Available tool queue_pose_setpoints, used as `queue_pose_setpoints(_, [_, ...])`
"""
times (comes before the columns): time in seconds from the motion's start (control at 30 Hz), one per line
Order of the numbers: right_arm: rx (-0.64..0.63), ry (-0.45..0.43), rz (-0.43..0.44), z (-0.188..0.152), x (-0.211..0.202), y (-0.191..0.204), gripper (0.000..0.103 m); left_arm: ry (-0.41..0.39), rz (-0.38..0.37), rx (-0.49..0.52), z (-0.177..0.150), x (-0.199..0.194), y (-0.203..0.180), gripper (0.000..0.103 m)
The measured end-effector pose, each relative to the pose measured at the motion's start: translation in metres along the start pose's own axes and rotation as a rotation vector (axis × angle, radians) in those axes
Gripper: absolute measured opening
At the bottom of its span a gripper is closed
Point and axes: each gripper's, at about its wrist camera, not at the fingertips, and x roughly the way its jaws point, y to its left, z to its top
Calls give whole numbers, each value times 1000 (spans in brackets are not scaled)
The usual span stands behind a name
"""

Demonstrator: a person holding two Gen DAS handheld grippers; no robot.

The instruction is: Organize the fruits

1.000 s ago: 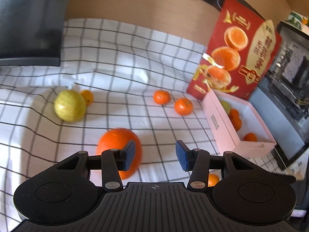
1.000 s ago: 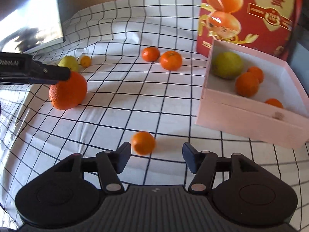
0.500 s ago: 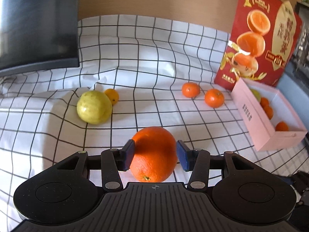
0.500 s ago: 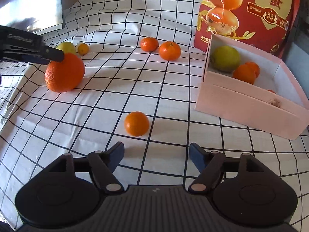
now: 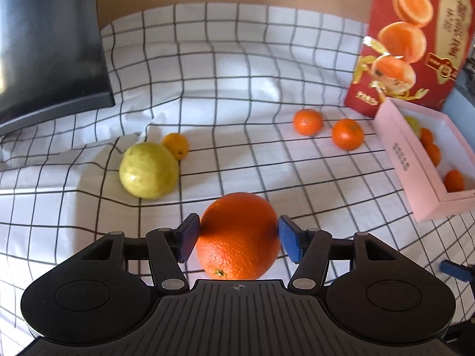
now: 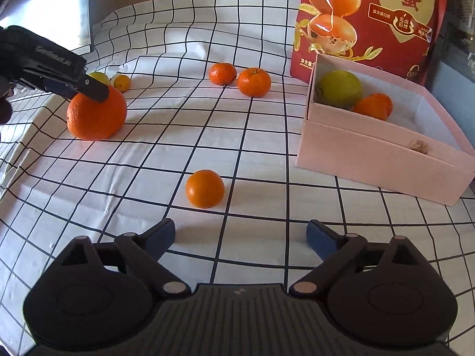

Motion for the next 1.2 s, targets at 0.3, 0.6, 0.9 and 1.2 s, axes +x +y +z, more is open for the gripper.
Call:
queue_pose_setpoints(0.3, [-3, -10, 4, -5, -2, -2, 103, 100, -65, 9, 19, 17, 19, 70])
queue_pose_setpoints(0.6, [-6, -11, 6, -5, -3, -4, 103, 173, -49, 51, 21, 37, 24, 79])
queue_pose_setpoints(0.9, [-7, -11, 5, -5, -4, -4, 103, 145, -46, 58, 15, 34, 23, 79])
queue_pose_setpoints(1.2, [-9, -11, 5, -6, -4, -4, 103, 150, -49, -26, 15, 34, 30, 79])
